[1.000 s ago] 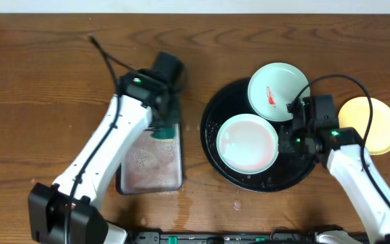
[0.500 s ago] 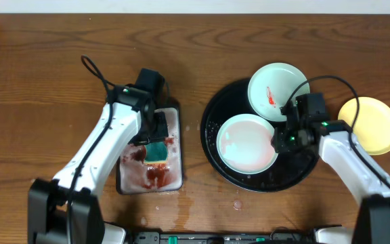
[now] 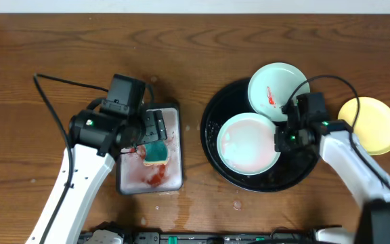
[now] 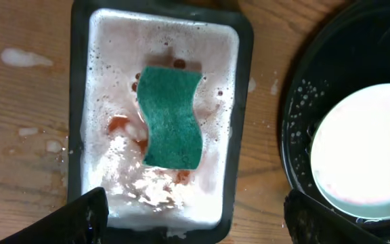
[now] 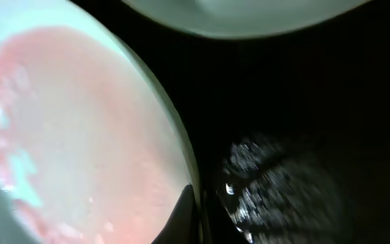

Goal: Clean dirty plates on tray and stack at the side
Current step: 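Return the sponge to the soapy tray with the left gripper, then lift the pale green plate with the right gripper and stack it on yellow plate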

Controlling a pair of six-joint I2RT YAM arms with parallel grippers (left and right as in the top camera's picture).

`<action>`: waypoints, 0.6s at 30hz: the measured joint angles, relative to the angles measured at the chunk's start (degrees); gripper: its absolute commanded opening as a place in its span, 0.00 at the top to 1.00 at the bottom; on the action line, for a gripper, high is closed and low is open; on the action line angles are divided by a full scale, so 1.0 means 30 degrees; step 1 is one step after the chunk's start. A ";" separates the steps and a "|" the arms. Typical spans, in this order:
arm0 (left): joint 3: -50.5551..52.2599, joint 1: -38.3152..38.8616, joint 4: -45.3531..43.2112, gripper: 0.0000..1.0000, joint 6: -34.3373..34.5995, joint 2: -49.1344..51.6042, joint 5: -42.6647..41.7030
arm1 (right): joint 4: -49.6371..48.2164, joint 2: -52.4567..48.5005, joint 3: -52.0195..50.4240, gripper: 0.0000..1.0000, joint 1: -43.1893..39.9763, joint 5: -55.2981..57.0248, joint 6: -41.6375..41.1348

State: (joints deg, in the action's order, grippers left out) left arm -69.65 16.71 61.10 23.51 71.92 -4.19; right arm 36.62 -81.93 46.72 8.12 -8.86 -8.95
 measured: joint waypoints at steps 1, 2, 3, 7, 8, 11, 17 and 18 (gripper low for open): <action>-0.0007 0.0000 -0.0007 0.16 0.0000 -0.0015 0.0000 | 0.0299 0.0838 0.0138 0.99 0.0299 0.0641 0.0007; -0.0007 0.0000 0.0000 0.16 0.0000 -0.0007 0.0000 | 0.0481 0.1566 0.0248 0.99 0.0612 0.1319 0.0007; -0.0007 0.0000 0.0000 0.16 0.0000 -0.0007 0.0007 | 0.0692 0.2477 0.0401 0.99 0.1093 0.2302 0.0000; -0.0007 0.0000 -0.0007 0.16 0.0000 -0.0007 0.0000 | 0.1093 0.4983 0.0678 0.99 0.3067 0.6120 0.0007; -0.0007 0.0000 0.0000 0.16 0.0000 -0.0007 0.0007 | 0.1144 0.5370 0.0678 0.99 0.3541 0.7060 0.0007; -0.0007 0.0000 0.0000 0.16 0.0000 -0.0007 0.0000 | 0.1144 0.6156 0.0678 0.99 0.5129 1.0360 0.0022; -0.0007 0.0000 0.0000 0.16 0.0000 -0.0007 0.0007 | 0.0852 0.6513 0.0678 0.99 0.8546 1.6706 0.0940; -0.0007 0.0000 0.0000 0.16 0.0000 -0.0007 0.0000 | 0.0823 0.6513 0.0678 0.99 0.9092 1.7515 0.1231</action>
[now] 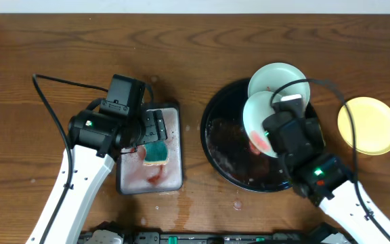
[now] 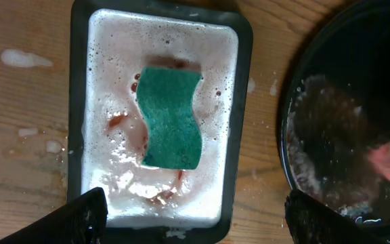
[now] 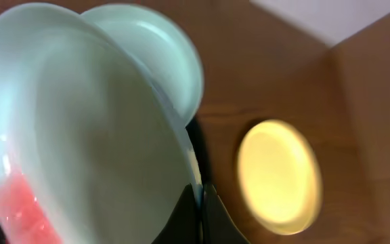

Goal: Clean dirty plates on tray and stack at the side
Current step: 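Lift the pale green plate with the right gripper and stack it on yellow plate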

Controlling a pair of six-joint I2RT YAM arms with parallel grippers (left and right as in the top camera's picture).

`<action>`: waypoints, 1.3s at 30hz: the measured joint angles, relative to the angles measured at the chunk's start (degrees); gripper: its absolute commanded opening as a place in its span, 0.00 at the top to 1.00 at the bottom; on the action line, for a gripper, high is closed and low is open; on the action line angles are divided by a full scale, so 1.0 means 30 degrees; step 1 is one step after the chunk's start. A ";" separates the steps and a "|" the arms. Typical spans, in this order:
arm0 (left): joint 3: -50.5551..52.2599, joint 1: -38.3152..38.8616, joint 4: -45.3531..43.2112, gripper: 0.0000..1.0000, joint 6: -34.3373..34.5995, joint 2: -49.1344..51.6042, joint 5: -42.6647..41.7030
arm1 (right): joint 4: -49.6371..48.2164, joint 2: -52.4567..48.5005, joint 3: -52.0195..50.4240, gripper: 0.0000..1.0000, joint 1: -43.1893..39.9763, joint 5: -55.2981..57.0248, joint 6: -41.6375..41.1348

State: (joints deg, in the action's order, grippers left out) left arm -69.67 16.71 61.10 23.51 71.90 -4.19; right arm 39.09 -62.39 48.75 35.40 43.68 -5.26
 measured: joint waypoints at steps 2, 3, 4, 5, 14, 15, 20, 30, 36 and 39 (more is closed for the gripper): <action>0.0000 0.0000 0.0000 0.16 0.0000 0.0000 0.0007 | -0.0058 0.0000 0.0000 0.99 0.0838 0.1158 0.0459; 0.0000 0.0000 0.0000 0.16 0.0000 0.0000 0.0007 | -0.0066 0.0000 0.0000 0.99 0.1297 0.1741 0.0648; 0.0000 0.0000 0.0000 0.16 0.0000 0.0000 0.0007 | -0.0095 0.0000 0.0000 0.99 0.1727 0.2244 0.0787; 0.0000 0.0000 0.0000 0.16 0.0000 0.0000 0.0000 | -0.0153 0.0000 0.0000 0.99 0.2149 0.2718 0.0947; 0.0000 0.0000 0.0000 0.16 0.0000 0.0000 0.0007 | -0.1545 0.0000 0.0000 0.99 0.4801 0.6382 0.2987; 0.0000 0.0000 0.0000 0.16 0.0000 0.0000 0.0000 | -0.1661 0.0000 0.0000 0.99 0.4969 0.6732 0.3191; 0.0000 0.0000 0.0000 0.16 0.0000 0.0000 0.0000 | -0.2069 0.0000 0.0000 0.99 0.5464 0.7796 0.3942; 0.0000 0.0000 0.0000 0.15 0.0000 0.0000 0.0007 | -0.2215 0.0000 0.0000 0.99 0.5537 0.8269 0.4364; 0.0000 0.0000 0.0000 0.15 0.0000 0.0000 0.0007 | -0.2448 0.0000 0.0000 0.99 0.5537 0.8386 0.4371; 0.0000 0.0000 0.0000 0.15 0.0000 0.0000 0.0000 | -0.2601 0.0000 0.0000 0.99 0.5537 0.8393 0.4401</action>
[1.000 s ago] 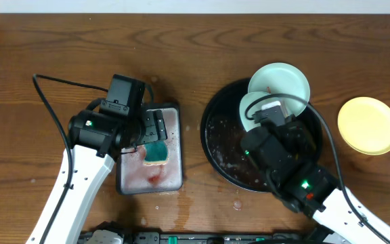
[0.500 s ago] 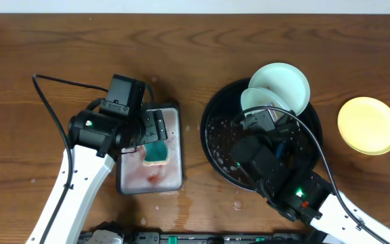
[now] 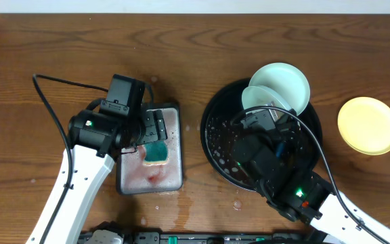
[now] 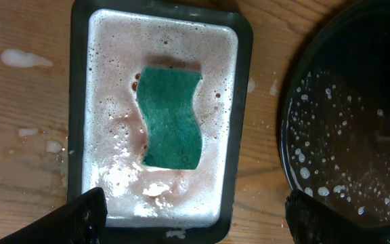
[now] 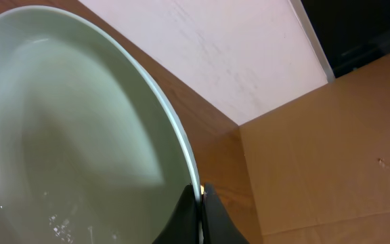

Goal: Clean dirty plates on tray and stack at the side
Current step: 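Lift the pale green plate with the right gripper and stack it on yellow plate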

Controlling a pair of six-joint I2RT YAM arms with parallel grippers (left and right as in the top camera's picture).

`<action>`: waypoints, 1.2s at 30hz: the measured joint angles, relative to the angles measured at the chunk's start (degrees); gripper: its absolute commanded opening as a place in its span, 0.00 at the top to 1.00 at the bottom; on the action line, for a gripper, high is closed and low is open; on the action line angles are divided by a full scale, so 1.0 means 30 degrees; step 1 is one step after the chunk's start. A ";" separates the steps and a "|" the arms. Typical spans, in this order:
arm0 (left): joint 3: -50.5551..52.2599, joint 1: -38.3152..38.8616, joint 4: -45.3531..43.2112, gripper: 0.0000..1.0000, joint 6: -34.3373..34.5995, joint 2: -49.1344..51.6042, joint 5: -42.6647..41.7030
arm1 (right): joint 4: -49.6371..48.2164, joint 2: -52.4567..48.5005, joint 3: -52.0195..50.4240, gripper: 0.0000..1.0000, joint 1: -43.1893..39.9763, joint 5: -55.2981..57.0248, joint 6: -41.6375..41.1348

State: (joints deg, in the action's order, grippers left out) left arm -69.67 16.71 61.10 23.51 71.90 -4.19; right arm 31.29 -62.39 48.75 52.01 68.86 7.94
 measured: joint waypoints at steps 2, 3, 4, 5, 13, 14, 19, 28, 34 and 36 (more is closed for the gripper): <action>0.0000 0.0000 0.0000 0.15 0.0000 0.0000 0.0007 | -0.0095 0.0000 0.0000 0.99 0.0000 0.0000 0.0015; 0.0000 0.0000 0.0000 0.15 0.0000 0.0000 0.0000 | -0.0138 0.0000 0.0000 0.99 0.0000 0.0000 0.0015; 0.0000 0.0000 0.0000 0.15 0.0000 0.0000 0.0000 | -0.0175 0.0000 0.0000 0.99 0.0000 0.0000 0.0015; 0.0000 0.0000 0.0000 0.15 0.0000 0.0000 0.0000 | -0.0204 0.0000 0.0000 0.99 -0.0007 0.0000 0.0007; 0.0000 0.0000 0.0000 0.15 0.0000 0.0000 0.0007 | 0.0364 0.0000 0.0000 0.99 -0.2834 -0.3002 -0.2157; -0.0007 0.0000 0.0007 0.15 0.0000 0.0000 0.0007 | 0.0488 -0.0022 0.0007 0.99 -0.3985 -0.4291 -0.2739; -0.0015 0.0000 0.0000 0.15 0.0000 0.0000 0.0000 | 0.0554 -0.0379 0.0022 0.99 -1.2211 -1.3981 -0.4772; -0.0044 0.0000 0.0007 0.15 0.0000 0.0000 0.0000 | 0.0219 -0.0933 0.0022 0.99 -2.7838 -2.6818 -0.7723; -0.0044 0.0000 0.0000 0.15 0.0000 0.0000 0.0000 | -0.1268 -0.3694 0.0022 0.99 -3.3215 -2.7678 -0.9690; -0.0044 0.0000 0.0007 0.15 0.0000 0.0000 0.0007 | -0.2266 -0.4736 0.0029 0.99 -3.3915 -2.7423 -1.0149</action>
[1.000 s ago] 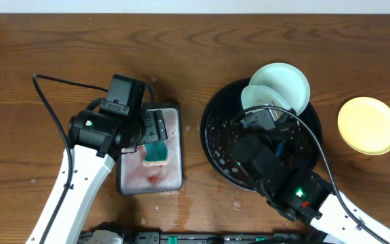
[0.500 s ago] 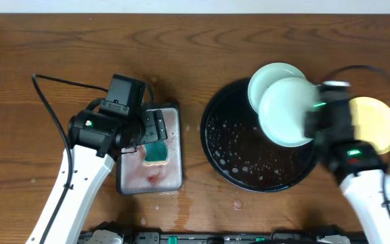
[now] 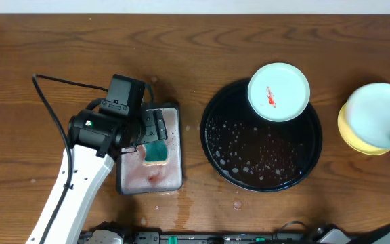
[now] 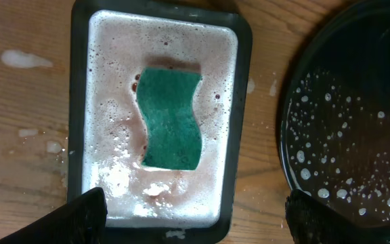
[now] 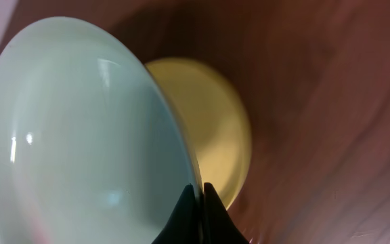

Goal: Clean dirty plates on tray and stack at the side
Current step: 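Lift the pale green plate with the right gripper and stack it on yellow plate, then move the right gripper back and grip the rim of the remaining pale green plate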

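Observation:
My right gripper (image 5: 200, 200) is shut on the rim of a pale green plate (image 5: 80, 135), holding it tilted just over the yellow plate (image 5: 219, 129) at the table's right side. Overhead, that held plate (image 3: 382, 114) covers most of the yellow plate (image 3: 353, 135). A second pale green plate (image 3: 279, 91) with a red smear rests on the back rim of the wet black round tray (image 3: 263, 152). My left gripper (image 4: 195, 220) hangs open above the green sponge (image 4: 171, 118), which lies in the soapy black tub (image 4: 241, 102).
The tub (image 3: 176, 146) stands left of the tray, under my left arm. Foam spots lie on the wood (image 4: 22, 57) beside the tub. The tray's edge (image 4: 286, 122) comes close to the tub's right side.
My right gripper, which held the plate tilted above the tray, now holds it at the right over the yellow plate. The left arm and sponge have not moved.
The plate first lay in the tray, covered in pink suds, with my right gripper on its rim. It was then off the tray and tilted, pink liquid low on it, then upright over the tray, and now over the yellow plate.

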Controlling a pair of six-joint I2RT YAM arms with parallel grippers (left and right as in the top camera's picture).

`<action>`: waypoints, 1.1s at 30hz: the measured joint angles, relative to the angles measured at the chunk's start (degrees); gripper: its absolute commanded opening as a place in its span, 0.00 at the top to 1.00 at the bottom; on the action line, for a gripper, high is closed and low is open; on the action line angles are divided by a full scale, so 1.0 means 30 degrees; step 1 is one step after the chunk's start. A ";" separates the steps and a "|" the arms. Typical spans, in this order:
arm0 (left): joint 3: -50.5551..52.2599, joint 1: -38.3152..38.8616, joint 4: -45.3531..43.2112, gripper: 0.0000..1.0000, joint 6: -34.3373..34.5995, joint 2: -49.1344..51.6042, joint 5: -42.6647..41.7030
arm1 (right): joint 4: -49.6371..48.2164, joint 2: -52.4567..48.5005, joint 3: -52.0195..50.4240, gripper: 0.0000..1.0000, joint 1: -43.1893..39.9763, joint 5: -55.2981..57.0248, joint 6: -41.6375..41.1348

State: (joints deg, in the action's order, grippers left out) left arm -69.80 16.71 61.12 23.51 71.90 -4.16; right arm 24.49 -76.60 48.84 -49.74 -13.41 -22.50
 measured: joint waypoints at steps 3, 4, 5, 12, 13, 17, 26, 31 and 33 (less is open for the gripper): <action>0.0000 0.0000 -0.0007 0.15 0.0000 0.0000 -0.0007 | -0.0780 -0.1530 0.0007 0.99 -0.0299 0.0357 -0.0481; 0.0000 0.0000 -0.0007 0.15 0.0000 0.0000 -0.0007 | -0.0860 -0.2004 0.0015 0.98 -0.0270 0.0466 -0.0554; -0.0007 0.0000 0.0000 0.15 0.0000 0.0000 -0.0007 | -0.0860 -0.2470 0.0022 0.95 -0.0211 0.0546 -0.0619; 0.0000 0.0000 -0.0007 0.15 0.0000 0.0000 -0.0007 | -0.2025 -0.3810 0.0022 0.73 0.0678 -0.1260 0.0248; -0.0007 0.0000 0.0000 0.15 0.0000 0.0000 -0.0007 | -0.2448 -0.3701 0.0029 0.73 0.1078 -0.2157 0.0503; -0.0007 0.0000 -0.0015 0.15 0.0000 0.0000 0.0000 | -0.3111 -0.2572 0.0044 0.59 0.3249 -0.5734 0.1231; -0.0007 0.0000 0.0000 0.15 0.0000 0.0000 0.0000 | -0.2251 -0.0940 0.0233 0.27 1.2633 -0.2426 0.4896; -0.0007 0.0000 -0.0007 0.15 0.0000 0.0000 -0.0007 | -0.5617 -0.3781 0.0233 0.27 1.4549 0.2827 0.7446; -0.0007 0.0000 -0.0007 0.15 0.0000 0.0000 0.0000 | -0.6637 -0.4976 0.0233 0.28 1.4549 0.3789 0.7941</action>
State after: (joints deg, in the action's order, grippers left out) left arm -69.82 16.71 61.10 23.51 71.90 -4.16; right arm 4.58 -91.53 49.54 -6.09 -2.04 1.32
